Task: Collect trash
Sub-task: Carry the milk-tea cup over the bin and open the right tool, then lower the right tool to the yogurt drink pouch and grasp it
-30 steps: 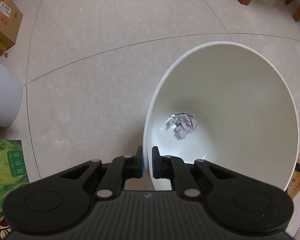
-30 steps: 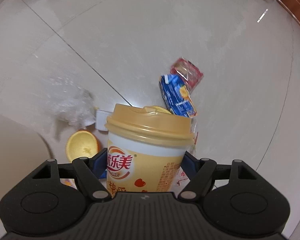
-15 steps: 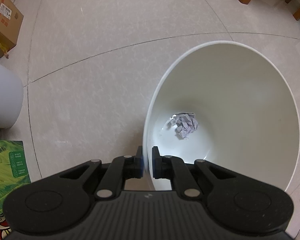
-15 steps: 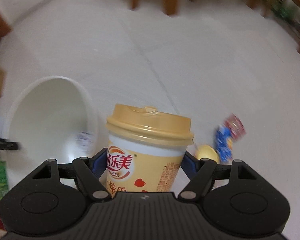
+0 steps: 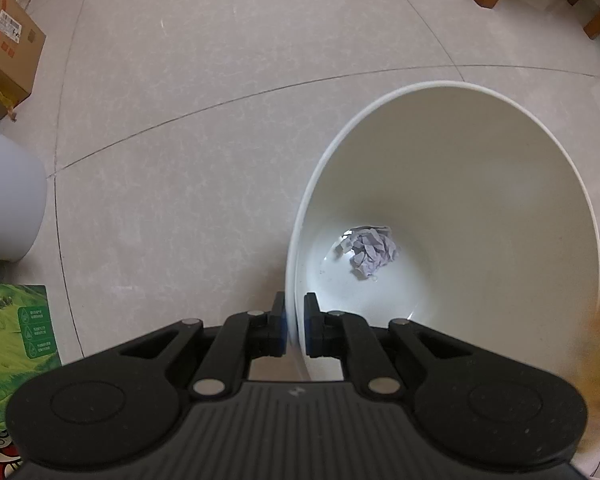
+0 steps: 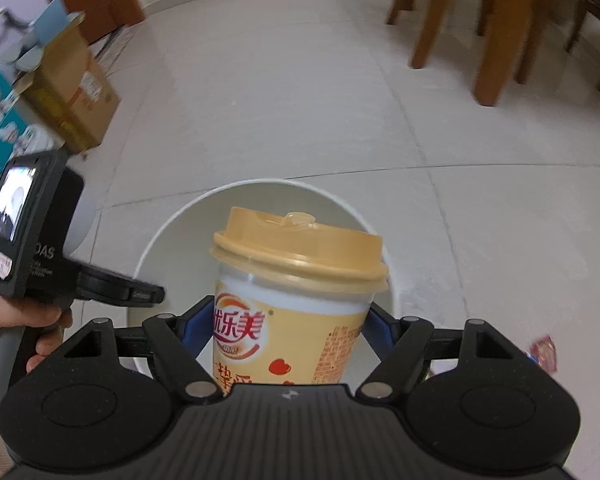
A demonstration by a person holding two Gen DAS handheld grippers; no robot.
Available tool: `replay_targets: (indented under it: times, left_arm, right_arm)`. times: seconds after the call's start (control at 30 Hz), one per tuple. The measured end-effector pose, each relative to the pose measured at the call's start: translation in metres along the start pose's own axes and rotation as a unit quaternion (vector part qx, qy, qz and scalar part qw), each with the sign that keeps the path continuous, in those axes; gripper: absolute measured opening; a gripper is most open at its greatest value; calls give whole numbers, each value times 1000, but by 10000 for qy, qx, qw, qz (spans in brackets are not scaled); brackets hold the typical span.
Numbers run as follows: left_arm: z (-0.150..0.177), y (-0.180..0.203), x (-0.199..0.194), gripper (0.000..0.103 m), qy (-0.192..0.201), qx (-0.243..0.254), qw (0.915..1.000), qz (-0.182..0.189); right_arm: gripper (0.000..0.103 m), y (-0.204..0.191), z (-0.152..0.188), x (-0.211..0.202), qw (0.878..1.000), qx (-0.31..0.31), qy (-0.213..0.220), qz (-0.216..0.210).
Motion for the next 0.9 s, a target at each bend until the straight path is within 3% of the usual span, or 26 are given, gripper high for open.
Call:
replay_targets:
  times: [0.1, 0.5, 0.67, 0.9]
  left_arm:
    - [-1, 0, -1, 6, -11, -12, 10000, 16]
    - [-1, -2, 0, 6, -12, -32, 10000, 59]
    - [-1, -3, 0, 7, -4, -21, 10000, 59]
    - [-1, -4, 0, 7, -20, -16, 10000, 91]
  right_arm:
    - [94, 1, 1, 0, 10000, 25, 18, -14]
    - [103, 71, 43, -17, 9962, 417, 636, 425]
    - [103, 107, 84, 8, 9943, 825, 525, 432]
    - [103, 136, 136, 81, 9948, 947, 52, 371]
Point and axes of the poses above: each gripper's, at about its wrist camera, not at the fingertips, and x roughly the way its jaws point, y to its right, z to its underside, the point moved 6 cm from there along x, roughly the way its jaws point, and after that the axes turned 8 degrees about -y, right-handed, at the moved point
